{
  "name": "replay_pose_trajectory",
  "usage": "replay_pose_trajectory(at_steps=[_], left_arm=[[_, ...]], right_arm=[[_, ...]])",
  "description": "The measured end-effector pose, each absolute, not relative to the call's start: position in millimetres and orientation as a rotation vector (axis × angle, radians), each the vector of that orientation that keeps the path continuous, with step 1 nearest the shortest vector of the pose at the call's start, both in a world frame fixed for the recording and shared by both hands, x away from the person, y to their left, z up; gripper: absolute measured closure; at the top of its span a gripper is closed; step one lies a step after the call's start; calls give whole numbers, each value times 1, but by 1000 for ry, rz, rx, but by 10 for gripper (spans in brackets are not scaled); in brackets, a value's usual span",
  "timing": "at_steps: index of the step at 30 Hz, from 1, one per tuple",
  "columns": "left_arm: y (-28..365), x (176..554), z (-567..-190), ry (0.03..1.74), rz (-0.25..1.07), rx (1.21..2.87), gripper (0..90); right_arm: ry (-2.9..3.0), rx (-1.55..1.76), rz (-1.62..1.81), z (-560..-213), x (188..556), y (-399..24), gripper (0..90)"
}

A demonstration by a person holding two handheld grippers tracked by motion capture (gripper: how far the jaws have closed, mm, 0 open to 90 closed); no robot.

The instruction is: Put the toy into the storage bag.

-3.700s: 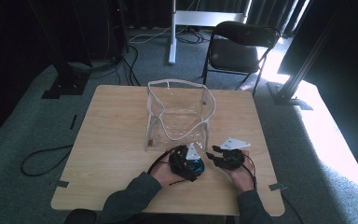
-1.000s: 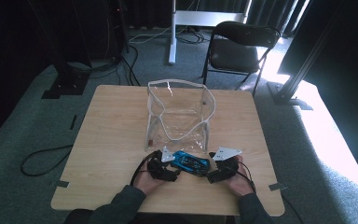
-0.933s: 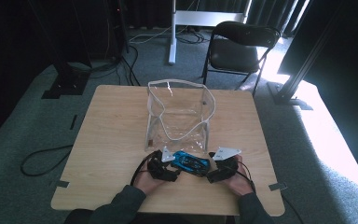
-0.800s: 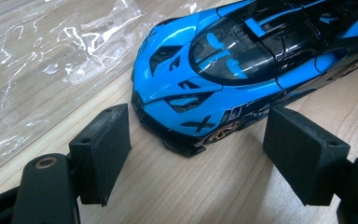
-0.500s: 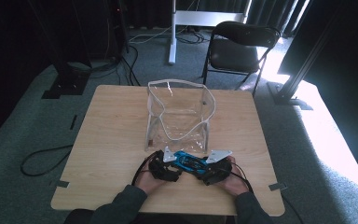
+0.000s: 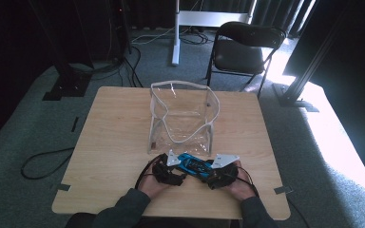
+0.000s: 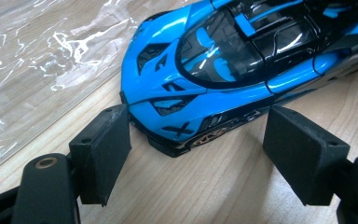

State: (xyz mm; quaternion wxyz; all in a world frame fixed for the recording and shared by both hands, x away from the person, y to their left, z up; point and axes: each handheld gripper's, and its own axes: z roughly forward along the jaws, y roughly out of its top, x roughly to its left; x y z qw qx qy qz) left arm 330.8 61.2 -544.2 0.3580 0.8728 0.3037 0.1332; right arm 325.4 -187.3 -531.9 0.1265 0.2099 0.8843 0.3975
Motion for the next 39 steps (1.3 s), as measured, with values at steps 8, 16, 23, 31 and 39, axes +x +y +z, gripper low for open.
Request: replay_pose_trajectory(at_steps=[8, 16, 23, 31, 39], left_arm=[[62, 330, -545, 779, 343, 2246, 236], [62, 329, -545, 780, 346, 2241, 236], [62, 329, -545, 780, 347, 2241, 236], [62, 329, -545, 780, 346, 2241, 236], [62, 329, -545, 780, 346, 2241, 236]], right_arm=[[2500, 614, 1237, -514, 320, -194, 245], [2435, 632, 1316, -493, 317, -200, 245], [2390, 644, 1358, -483, 316, -207, 246], [2362, 658, 1365, -477, 316, -213, 245], [2322, 674, 1370, -466, 315, -222, 246]])
